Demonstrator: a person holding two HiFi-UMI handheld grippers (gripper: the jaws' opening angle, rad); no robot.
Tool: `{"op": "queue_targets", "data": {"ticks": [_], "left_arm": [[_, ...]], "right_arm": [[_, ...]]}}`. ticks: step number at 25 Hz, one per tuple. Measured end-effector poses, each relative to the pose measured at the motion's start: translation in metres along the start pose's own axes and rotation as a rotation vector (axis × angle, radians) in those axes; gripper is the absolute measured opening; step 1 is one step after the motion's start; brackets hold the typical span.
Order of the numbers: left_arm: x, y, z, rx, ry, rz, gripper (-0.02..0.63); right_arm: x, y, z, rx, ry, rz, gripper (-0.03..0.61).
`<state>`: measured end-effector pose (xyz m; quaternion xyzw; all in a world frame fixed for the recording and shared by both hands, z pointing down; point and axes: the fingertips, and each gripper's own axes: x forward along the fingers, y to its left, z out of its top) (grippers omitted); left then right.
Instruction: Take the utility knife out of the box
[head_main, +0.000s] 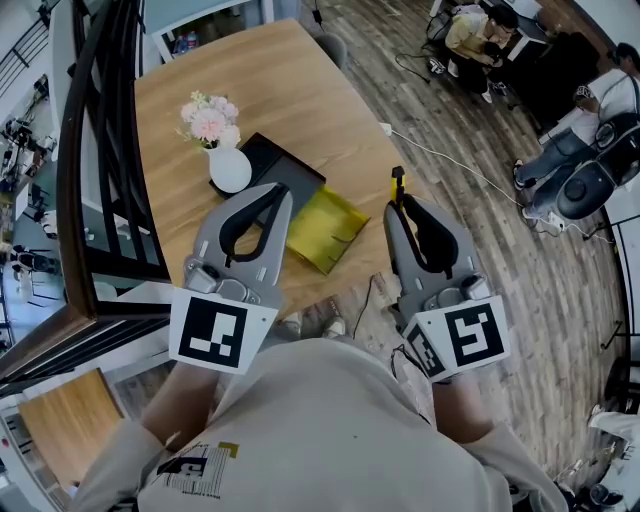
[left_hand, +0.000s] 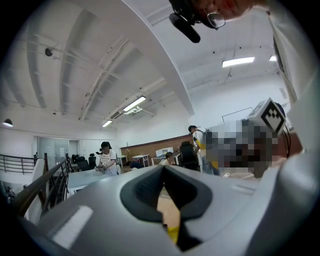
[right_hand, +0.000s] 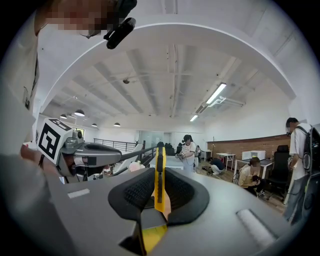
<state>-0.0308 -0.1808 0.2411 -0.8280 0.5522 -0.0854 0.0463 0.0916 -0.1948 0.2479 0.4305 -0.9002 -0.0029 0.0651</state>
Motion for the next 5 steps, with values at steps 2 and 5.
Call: {"op": "queue_targets", "data": {"ticks": [2, 5], "left_arm": [[-0.0015, 0.0028, 0.0018, 0.003, -0.006, 0.008, 0.003], [-0.0014, 0.0042, 0.0022, 0.014, 0.003, 0.006, 0.003]], "right_arm": [[0.0014, -0.0001, -0.0001, 0.001, 0.003, -0.001, 0.066], [0.0026, 0.0003, -0.0008, 0.004, 0.009, 0.001, 0.066]]}}
